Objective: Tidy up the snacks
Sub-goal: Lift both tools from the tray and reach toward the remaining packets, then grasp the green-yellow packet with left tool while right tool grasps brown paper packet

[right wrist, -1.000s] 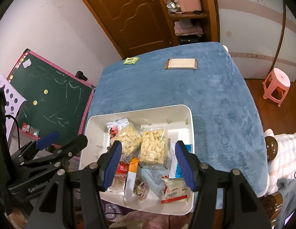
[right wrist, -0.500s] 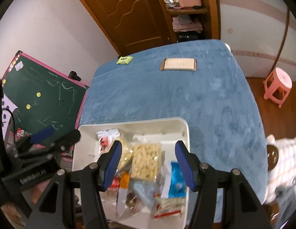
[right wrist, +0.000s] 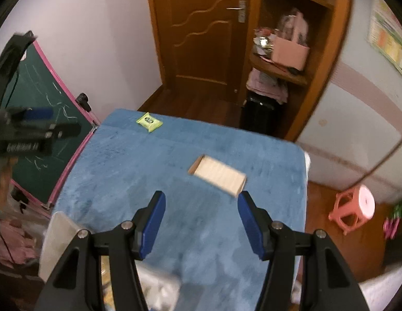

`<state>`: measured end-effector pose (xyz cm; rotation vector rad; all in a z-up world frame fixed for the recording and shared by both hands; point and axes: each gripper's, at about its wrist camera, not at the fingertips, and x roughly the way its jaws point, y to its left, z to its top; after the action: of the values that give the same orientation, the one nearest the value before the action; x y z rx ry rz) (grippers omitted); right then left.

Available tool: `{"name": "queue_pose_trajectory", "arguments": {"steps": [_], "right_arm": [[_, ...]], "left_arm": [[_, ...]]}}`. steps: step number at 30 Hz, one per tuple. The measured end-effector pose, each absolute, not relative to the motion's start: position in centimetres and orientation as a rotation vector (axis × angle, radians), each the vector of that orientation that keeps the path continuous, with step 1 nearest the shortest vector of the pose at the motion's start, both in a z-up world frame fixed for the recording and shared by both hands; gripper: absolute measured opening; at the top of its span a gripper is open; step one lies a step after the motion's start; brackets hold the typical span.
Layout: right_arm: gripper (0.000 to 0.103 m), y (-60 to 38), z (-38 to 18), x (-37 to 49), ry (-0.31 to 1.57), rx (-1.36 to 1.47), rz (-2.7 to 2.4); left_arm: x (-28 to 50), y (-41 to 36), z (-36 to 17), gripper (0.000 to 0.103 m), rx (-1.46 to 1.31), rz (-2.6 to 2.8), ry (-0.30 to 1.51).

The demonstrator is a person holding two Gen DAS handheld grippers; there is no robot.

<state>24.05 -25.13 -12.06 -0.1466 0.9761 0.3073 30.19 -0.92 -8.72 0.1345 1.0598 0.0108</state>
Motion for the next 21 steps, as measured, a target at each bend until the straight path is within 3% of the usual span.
{"name": "queue_pose_trajectory", "arguments": {"steps": [9,21], "right_arm": [[0.059,-24.8,-20.5,36.2,1.055,-0.349,0.488],[0.059,-23.6,-29.7,41.2,1.257,-0.450,0.692]], "left_arm": [[44.7,0.5,-18.2,0.090,0.003,0.067,1.274],[49.3,3.0,-27.6,0.090,0.005,0.107,1.436]]}}
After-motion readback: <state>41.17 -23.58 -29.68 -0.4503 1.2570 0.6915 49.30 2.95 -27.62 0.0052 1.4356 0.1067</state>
